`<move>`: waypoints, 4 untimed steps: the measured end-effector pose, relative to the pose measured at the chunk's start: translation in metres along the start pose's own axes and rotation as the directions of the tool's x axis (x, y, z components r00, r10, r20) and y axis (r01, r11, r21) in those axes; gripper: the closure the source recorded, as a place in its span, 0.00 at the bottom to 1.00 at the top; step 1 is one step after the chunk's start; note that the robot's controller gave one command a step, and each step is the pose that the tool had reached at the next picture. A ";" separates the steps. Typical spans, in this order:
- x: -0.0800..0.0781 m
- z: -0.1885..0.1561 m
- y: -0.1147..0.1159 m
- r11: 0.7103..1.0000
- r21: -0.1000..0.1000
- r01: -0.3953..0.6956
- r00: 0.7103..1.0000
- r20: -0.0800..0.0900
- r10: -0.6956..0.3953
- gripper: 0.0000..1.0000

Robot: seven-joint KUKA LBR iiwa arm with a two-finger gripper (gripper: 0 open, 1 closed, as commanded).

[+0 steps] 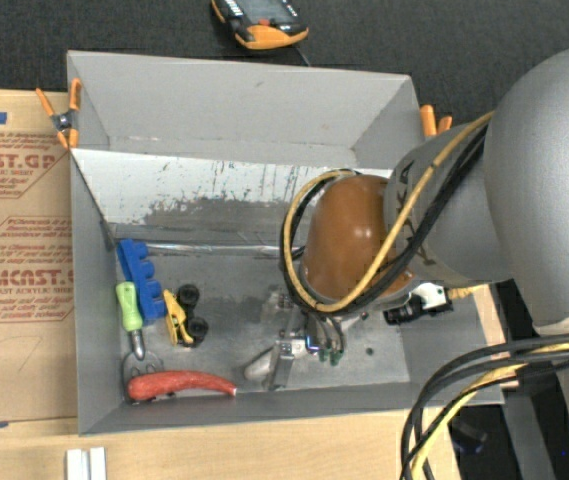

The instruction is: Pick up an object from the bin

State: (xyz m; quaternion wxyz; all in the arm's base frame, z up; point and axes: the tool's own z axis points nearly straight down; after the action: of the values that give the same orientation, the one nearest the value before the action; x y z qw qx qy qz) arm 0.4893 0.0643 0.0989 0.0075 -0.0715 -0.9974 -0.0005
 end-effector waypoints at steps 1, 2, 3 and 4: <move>-0.012 0.029 -0.013 0.999 -0.008 -0.034 0.999 0.030 0.034 0.00; -0.010 0.029 -0.085 1.000 -0.004 0.014 1.000 0.014 -0.014 1.00; -0.010 0.029 -0.085 1.000 -0.004 0.015 1.000 0.014 -0.015 1.00; -0.009 0.021 -0.085 1.000 -0.004 0.014 1.000 0.010 -0.014 1.00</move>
Offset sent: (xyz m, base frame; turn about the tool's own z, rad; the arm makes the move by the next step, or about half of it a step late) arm -0.0023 -0.0855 -0.0289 -0.0156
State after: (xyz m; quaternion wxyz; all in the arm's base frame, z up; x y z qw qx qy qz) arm 0.4855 -0.0210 0.0777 0.0024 -0.0645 -0.9979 -0.0021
